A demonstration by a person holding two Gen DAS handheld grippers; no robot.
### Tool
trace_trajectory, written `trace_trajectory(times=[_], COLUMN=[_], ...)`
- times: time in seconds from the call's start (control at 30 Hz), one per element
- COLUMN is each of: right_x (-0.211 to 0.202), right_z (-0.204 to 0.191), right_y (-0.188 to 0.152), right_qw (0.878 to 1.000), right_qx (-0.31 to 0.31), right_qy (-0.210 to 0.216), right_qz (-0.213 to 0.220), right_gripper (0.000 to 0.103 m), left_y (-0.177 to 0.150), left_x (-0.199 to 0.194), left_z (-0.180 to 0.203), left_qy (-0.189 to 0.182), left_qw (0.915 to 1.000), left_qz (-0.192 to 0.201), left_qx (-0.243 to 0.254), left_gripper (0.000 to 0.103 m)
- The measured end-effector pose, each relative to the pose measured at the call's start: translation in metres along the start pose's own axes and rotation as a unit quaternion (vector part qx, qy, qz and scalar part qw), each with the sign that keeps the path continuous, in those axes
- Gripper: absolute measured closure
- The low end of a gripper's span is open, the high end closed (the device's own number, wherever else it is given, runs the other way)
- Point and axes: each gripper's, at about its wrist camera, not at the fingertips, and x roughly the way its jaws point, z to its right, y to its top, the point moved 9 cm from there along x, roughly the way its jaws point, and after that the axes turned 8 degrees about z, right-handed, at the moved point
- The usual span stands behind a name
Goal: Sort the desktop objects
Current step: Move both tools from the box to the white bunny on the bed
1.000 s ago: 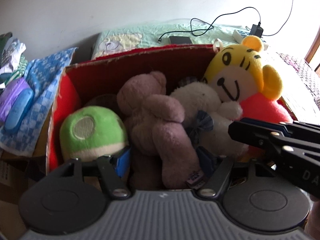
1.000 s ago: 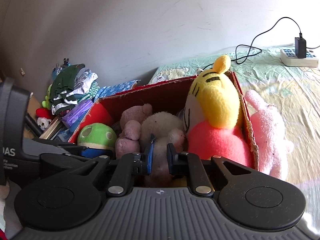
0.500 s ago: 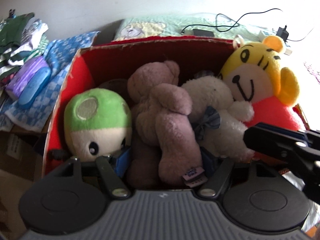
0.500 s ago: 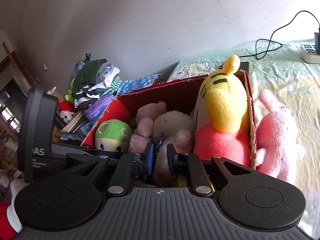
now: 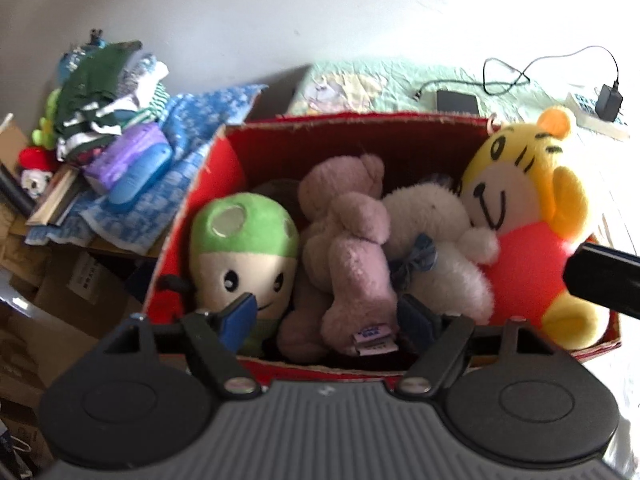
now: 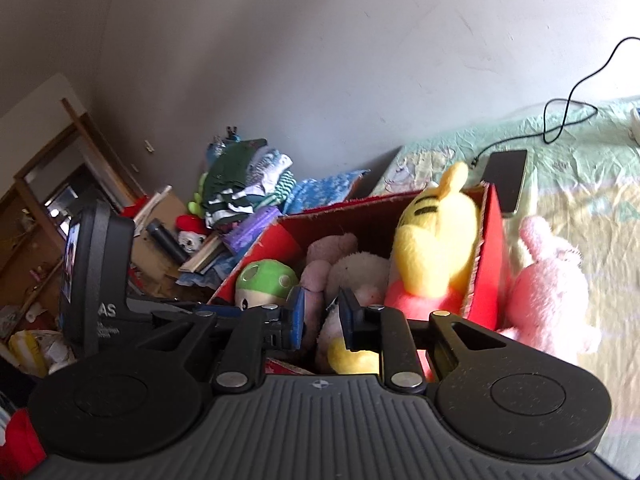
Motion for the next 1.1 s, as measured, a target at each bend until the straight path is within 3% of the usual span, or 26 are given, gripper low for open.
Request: trace_trajectory(times=[0.2, 0.37, 0.6, 0.83, 1.1], right_x=[-0.032, -0.05, -0.059, -0.052, -0.027], right_z=[0.029, 0.066, 0.128, 0.163, 0.172], right_y=[0.009, 0.012, -0.005, -0.03, -0.059], right_qw=[1.0, 0.998, 0.99, 0.983, 0.984], right_qx=[0.014, 0.042, 0.108, 0.151, 0.147], right_qy=[-0.002, -0.032, -0.086, -0.099, -0.078], right_qz=[0.021, 0.034, 0.012, -0.019, -0.06], right_gripper=[0.082, 0.082, 0.081, 0.081, 0.079], left_y=[0.023, 0.038, 0.045, 0.036, 0.025], left_x=[-0.028, -0.046, -0.06, -0.057, -0.049], left_z=[0.029, 0.067, 0.115, 0.164, 0.185], left_qy=[-0.021, -0.073, -0.148, -0.204, -0.223], left_qw=[0.9988, 0.9944, 0.9836, 0.9745, 0.9707], left_qz=[0.044, 0.076, 0.101, 0.083, 0.065], left_qx=[-0.001, 0.004, 0.016, 0.041, 0.063], left_gripper=[0.023, 0.022, 0.023, 0.023, 0.023])
